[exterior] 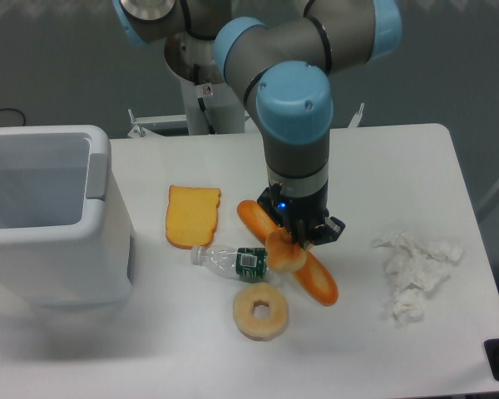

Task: Place the round bread in the trash can
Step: 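Lift the gripped round bun up from beside the baguette, then carry the round bun over the white trash bin opening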

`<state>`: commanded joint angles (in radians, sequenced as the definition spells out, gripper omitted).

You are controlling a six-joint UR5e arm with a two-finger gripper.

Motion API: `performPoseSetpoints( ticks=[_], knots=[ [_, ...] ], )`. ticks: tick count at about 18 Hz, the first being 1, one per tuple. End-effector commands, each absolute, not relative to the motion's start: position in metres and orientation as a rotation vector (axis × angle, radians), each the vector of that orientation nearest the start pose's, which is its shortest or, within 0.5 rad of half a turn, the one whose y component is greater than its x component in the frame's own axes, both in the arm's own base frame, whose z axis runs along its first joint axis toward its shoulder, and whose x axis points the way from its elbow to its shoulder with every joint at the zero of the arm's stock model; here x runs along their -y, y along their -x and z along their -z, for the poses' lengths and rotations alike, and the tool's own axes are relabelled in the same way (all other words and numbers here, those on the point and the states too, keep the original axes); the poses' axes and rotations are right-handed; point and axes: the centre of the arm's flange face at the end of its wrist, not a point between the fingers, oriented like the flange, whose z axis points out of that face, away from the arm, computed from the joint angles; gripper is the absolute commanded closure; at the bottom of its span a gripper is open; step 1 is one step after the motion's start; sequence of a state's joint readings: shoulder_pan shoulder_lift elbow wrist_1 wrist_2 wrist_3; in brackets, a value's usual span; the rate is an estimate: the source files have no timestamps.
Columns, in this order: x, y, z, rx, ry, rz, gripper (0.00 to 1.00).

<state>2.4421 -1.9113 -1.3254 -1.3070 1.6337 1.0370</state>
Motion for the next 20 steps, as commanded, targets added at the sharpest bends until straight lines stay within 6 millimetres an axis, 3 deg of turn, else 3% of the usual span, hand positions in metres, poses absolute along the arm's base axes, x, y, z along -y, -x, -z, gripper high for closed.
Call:
performPoseSetpoints(
  ticks=[7, 12, 16, 20],
  knots=[
    [-0.514, 0.391, -0.475, -0.285, 3.029, -0.316, 1.00],
    [-0.518, 0.332, -0.521, -0.342, 2.929, -0.342, 1.00],
    [-0.511, 0.285, -0.540, -0.374, 2.849, -0.286, 1.00],
    [-0.522, 0.234, -0.558, -0.406, 2.799, -0.274, 1.00]
  ],
)
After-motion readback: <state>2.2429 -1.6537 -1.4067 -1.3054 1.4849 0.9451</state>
